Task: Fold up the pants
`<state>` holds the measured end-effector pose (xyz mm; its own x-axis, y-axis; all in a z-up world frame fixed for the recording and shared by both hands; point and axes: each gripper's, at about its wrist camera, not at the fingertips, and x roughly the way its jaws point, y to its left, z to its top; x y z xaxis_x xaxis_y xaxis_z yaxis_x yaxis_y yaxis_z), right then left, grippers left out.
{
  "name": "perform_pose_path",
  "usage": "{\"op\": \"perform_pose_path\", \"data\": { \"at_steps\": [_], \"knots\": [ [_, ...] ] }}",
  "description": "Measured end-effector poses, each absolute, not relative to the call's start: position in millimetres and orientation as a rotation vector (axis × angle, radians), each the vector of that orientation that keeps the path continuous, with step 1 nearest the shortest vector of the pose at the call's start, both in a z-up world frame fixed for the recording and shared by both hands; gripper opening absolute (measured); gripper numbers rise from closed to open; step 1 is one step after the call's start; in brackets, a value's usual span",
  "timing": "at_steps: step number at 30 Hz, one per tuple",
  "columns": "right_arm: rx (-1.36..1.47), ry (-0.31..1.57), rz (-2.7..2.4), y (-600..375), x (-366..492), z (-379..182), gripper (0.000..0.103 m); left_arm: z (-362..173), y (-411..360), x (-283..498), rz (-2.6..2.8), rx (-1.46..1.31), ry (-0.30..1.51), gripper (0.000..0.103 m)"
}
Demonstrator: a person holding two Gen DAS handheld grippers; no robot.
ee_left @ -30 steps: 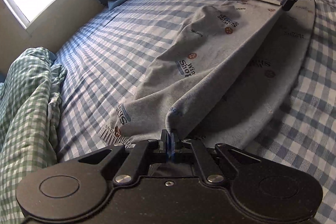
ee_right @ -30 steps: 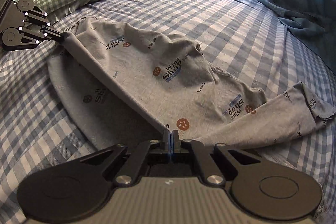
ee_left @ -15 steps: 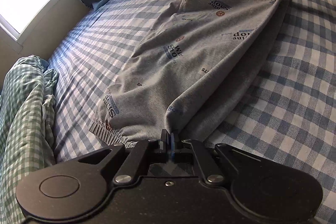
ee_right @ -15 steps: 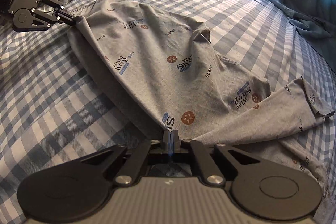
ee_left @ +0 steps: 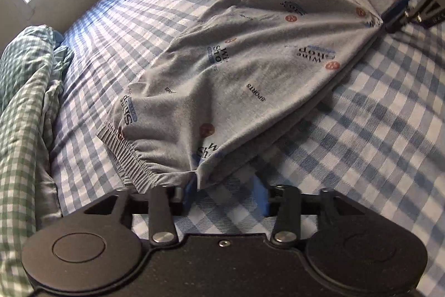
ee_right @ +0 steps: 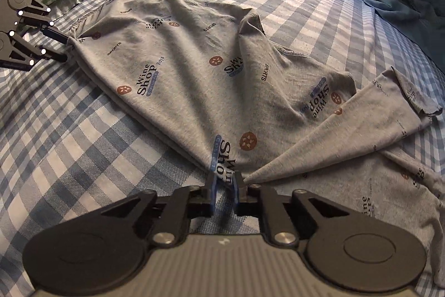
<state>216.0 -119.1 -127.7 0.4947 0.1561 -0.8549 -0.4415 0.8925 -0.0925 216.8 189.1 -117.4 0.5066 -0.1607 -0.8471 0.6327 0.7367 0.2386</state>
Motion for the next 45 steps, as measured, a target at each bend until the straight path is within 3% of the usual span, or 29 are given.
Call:
{"op": "perform_pose_path", "data": {
  "at_steps": [2, 4, 8, 12, 21, 28, 33, 45],
  "knots": [
    [-0.286, 0.987, 0.338, -129.2, 208.1, -122.7, 0.050, -107.2, 182.6, 210.1, -0.482, 0.479, 0.926, 0.090],
    [-0.253, 0.988, 0.307, -142.8, 199.3, -118.2, 0.063, -98.3, 172.3, 204.0, -0.458, 0.394, 0.929, 0.101],
    [-0.181, 1.004, 0.214, -185.1, 177.1, -112.7, 0.094, -87.1, 141.3, 196.8, -0.437, 0.260, 0.948, 0.102],
    [-0.089, 1.034, 0.113, -238.1, 158.8, -113.3, 0.103, -80.6, 90.4, 193.7, -0.442, 0.175, 0.942, 0.102],
    [0.074, 1.036, 0.073, -354.0, 166.9, -98.2, 0.103, -76.3, -50.4, 232.2, -0.477, 0.001, 0.906, 0.102],
    [0.061, 0.965, 0.144, -399.6, 257.6, -75.2, 0.103, -87.4, -112.2, 277.2, -0.369, -0.167, 0.931, 0.102],
    [-0.118, 0.877, 0.222, -381.6, 333.3, -67.3, 0.099, -94.9, -119.1, 296.6, -0.264, -0.264, 0.993, 0.092],
    [-0.540, 0.867, 0.360, -323.4, 428.0, -117.7, 0.044, -116.0, -133.2, 325.8, -0.247, -0.214, 1.133, 0.042]
  ]
}}
